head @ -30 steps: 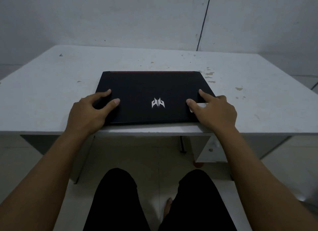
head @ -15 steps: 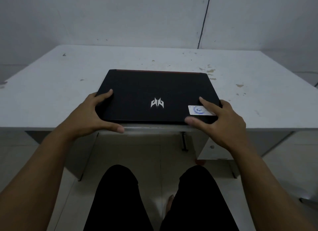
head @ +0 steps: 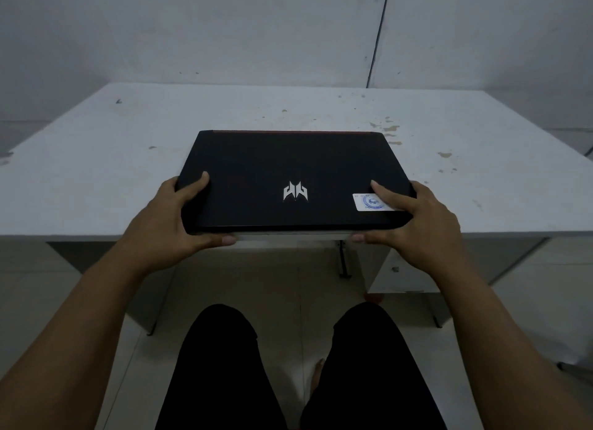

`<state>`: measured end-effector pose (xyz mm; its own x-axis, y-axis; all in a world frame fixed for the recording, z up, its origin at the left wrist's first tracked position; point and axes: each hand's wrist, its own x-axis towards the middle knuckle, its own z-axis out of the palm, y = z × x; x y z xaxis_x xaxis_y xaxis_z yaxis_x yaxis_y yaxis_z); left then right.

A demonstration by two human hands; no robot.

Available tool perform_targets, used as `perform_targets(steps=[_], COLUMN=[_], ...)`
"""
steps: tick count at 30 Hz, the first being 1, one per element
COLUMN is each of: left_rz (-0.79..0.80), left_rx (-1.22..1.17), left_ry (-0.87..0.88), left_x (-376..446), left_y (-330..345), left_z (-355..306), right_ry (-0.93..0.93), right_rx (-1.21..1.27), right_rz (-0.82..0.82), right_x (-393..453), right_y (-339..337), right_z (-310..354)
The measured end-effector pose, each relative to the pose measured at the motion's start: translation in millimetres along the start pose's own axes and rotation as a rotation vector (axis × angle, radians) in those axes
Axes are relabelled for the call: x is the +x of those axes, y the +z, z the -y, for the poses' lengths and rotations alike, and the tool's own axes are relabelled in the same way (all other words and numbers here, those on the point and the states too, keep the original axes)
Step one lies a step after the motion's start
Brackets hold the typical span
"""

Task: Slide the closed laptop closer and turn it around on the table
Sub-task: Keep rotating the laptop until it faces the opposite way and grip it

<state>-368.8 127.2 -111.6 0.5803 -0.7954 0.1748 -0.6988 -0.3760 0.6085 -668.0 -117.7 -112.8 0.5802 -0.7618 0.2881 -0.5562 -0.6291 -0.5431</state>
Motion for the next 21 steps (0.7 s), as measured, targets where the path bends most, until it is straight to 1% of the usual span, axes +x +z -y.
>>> perform_targets(steps=[6,17,21], left_rz=[-0.003,-0.023,-0.023], left_rx=[-0.011,0.062,0.047], left_ry=[0.023,0.02,0.01], left_x=[0.0,-4.0,-4.1], left_y=[0.2,2.5,2.2], left_z=[1.4,1.2,0.3], right_ry=[-0.043,-0.061,-0.08], right_rx=[0.068,0.094,0.082], right_rz=[-0.072,-0.083,-0.094], right_x=[-6.8,-5.8,-6.1], right_y=[4.0,2.0,3.4], right_z=[-2.5,-3.9,-5.3])
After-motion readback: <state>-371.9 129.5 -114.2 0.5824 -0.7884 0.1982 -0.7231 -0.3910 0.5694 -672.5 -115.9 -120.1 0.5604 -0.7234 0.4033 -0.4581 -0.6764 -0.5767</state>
